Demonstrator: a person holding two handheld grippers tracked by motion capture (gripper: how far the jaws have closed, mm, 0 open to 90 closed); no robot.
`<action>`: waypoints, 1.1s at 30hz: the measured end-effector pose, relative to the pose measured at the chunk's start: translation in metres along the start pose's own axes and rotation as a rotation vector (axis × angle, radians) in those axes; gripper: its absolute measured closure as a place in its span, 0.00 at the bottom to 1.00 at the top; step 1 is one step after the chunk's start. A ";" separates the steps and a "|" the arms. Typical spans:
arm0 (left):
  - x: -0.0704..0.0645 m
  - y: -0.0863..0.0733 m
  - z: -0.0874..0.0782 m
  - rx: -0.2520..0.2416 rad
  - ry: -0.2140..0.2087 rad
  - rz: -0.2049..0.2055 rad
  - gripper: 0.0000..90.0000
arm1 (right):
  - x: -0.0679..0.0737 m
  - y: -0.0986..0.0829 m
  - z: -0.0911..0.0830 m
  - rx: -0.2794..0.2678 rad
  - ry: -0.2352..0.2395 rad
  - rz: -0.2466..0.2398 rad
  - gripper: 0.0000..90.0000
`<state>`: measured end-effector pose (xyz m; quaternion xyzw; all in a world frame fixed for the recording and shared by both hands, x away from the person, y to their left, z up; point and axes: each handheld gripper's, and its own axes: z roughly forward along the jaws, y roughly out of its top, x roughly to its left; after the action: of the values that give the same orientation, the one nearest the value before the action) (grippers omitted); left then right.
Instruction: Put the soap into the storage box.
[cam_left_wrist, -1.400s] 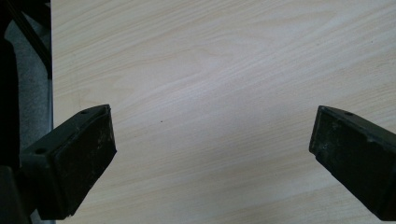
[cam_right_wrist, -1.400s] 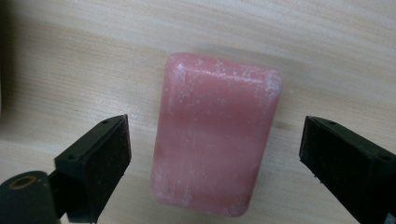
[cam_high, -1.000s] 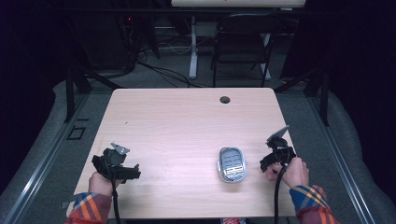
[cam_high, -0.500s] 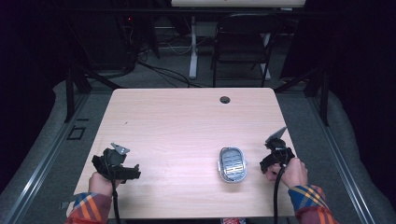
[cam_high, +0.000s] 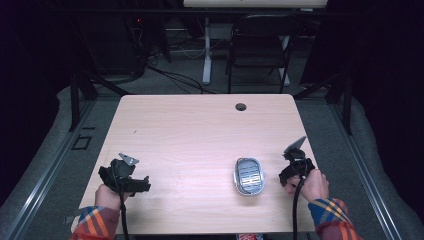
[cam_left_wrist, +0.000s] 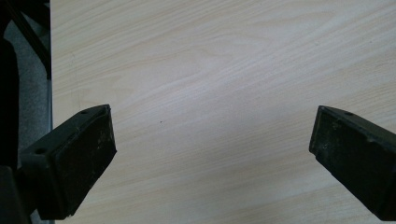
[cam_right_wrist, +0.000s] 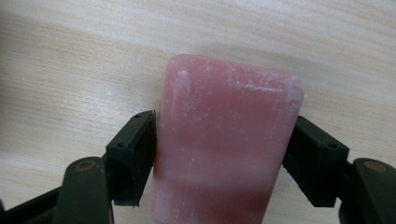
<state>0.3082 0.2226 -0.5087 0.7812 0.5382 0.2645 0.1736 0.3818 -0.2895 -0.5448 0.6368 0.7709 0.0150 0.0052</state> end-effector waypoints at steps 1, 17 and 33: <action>0.000 0.000 0.000 0.000 0.000 0.001 0.00 | 0.000 0.000 0.000 0.003 0.000 -0.001 0.35; 0.000 0.000 0.000 0.001 0.000 0.002 0.00 | 0.002 0.000 0.003 -0.017 -0.005 0.012 0.38; 0.000 0.000 0.000 0.002 -0.002 0.003 0.00 | -0.002 0.000 -0.003 -0.005 0.009 -0.010 0.40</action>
<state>0.3081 0.2230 -0.5083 0.7822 0.5373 0.2637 0.1731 0.3823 -0.2914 -0.5420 0.6327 0.7742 0.0197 0.0033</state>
